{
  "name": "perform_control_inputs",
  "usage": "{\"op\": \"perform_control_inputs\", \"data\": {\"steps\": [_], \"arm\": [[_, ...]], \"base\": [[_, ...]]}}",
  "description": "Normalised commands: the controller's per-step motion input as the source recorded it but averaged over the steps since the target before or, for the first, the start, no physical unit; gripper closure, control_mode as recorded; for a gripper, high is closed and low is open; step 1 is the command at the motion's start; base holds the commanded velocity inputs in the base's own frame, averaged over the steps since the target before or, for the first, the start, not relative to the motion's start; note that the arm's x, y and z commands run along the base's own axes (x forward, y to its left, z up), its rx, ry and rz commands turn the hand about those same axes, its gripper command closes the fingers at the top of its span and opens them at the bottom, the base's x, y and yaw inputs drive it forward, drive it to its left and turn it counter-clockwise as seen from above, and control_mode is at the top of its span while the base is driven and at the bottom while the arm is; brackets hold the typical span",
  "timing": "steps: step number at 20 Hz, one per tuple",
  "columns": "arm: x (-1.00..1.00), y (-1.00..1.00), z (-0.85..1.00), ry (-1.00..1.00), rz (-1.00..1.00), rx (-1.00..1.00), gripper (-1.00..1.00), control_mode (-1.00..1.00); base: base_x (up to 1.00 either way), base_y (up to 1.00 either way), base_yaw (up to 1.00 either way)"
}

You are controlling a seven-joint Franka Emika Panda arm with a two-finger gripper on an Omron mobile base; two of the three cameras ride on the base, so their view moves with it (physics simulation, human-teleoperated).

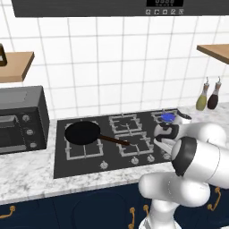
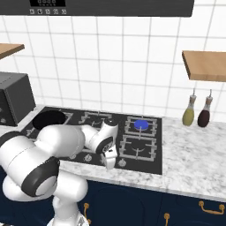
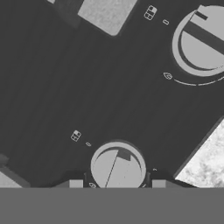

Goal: Turn off the rear right burner of the stove.

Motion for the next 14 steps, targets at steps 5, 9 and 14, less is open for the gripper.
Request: {"op": "perform_control_inputs", "data": {"steps": [5,9,14], "arm": [[0.01,-0.04,0.00,0.20,-0.32,0.01,1.00,-1.00],[0.00,-0.14,-0.08,0.27,-0.61,0.02,1.00,-1.00],[0.00,-0.04,-0.16,0.23,-0.78,0.00,1.00,-1.00]], "base": [[0.00,0.00,0.00],[0.00,0.00,0.00],[0.00,0.00,0.00]]}}
